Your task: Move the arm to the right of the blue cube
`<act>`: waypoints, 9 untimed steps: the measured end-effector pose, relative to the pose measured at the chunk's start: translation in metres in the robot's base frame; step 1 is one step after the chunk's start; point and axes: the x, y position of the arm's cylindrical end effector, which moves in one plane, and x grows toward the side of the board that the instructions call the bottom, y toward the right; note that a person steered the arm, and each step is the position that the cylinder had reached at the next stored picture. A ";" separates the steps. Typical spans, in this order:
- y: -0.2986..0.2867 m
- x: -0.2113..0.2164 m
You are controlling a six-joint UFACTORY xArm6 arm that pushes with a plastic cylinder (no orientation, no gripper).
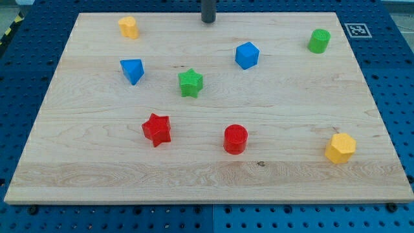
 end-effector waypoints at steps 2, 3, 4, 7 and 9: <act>-0.008 0.020; 0.002 0.036; 0.035 0.037; 0.123 0.087; 0.156 0.125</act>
